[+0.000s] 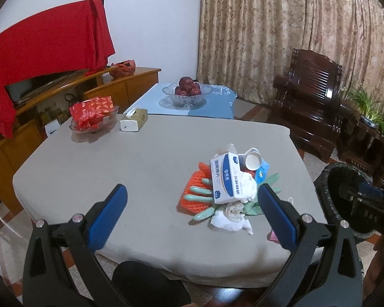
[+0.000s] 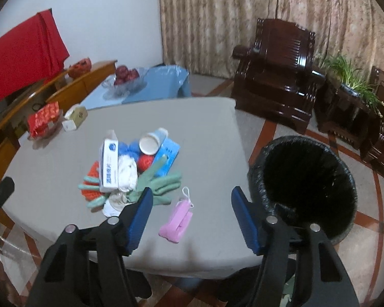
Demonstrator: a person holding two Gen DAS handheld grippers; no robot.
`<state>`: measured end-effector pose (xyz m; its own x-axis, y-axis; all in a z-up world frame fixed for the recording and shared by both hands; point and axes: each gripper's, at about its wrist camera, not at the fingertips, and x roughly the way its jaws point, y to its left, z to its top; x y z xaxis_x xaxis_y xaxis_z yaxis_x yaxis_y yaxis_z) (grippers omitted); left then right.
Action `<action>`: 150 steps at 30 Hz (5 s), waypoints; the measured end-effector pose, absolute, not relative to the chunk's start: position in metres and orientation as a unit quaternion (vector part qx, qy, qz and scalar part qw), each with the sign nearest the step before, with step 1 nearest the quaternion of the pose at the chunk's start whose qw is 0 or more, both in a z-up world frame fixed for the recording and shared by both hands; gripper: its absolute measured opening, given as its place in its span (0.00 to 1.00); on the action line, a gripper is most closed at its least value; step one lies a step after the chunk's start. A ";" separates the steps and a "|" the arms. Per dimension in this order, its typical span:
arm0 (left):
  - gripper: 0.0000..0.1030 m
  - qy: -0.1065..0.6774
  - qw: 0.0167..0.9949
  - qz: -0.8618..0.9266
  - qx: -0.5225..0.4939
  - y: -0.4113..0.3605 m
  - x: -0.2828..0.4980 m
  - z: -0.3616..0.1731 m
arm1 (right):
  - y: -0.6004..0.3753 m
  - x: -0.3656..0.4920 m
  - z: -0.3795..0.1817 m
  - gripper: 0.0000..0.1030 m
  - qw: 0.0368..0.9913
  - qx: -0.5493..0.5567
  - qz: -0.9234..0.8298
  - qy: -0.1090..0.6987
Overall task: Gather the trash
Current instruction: 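Grasp the pink face mask with the right gripper while the left gripper approaches the cotton-pad box, then grasp the white cotton-pad box with the left gripper and lift it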
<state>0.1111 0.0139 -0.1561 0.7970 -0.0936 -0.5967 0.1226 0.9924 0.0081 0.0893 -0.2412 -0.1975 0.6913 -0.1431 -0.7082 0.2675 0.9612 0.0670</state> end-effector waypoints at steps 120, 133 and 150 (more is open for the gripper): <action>0.32 0.361 0.925 -0.087 0.081 -0.044 0.230 -0.320 | -0.252 0.176 -0.326 0.10 0.878 0.093 -0.073 0.464; 0.28 0.329 0.936 -0.092 0.082 -0.050 0.210 -0.283 | -0.251 0.167 -0.304 0.07 0.888 0.081 -0.079 0.445; 0.27 0.299 0.944 -0.113 0.075 -0.052 0.171 -0.234 | -0.261 0.142 -0.256 0.07 0.908 0.082 -0.094 0.399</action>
